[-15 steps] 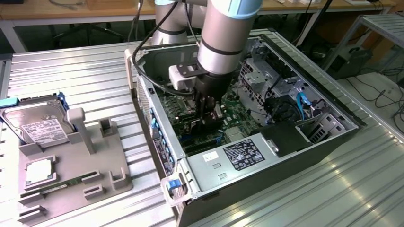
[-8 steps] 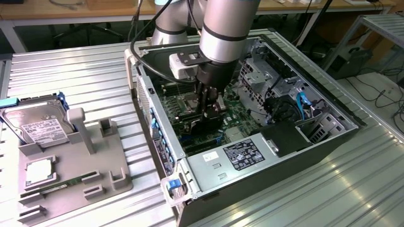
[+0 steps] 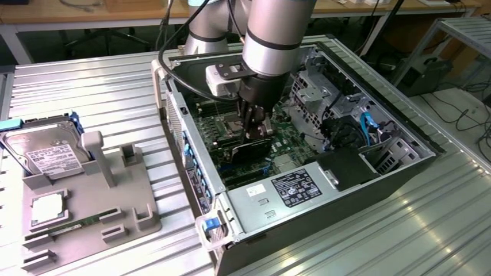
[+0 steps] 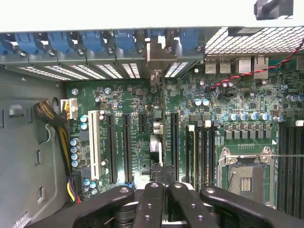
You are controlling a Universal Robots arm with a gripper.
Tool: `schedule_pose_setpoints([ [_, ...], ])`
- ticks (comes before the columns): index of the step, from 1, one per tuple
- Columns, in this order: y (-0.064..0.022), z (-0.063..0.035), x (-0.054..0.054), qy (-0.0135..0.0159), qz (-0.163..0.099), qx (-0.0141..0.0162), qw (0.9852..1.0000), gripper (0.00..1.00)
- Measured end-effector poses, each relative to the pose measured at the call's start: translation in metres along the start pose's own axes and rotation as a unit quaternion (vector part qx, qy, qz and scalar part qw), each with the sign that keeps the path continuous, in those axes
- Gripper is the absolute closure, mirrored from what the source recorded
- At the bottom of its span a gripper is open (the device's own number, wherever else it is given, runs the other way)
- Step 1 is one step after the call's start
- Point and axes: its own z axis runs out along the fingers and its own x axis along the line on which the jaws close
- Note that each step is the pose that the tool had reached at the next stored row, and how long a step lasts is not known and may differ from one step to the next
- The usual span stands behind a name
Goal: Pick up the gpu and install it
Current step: 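Insert the gpu into the slot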
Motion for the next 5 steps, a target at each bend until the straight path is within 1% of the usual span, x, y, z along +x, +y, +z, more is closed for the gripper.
schedule_pose_setpoints([
  [5,0.0000,0.0000,0.0000,0.0000,0.000,0.0000,1.0000,0.89],
])
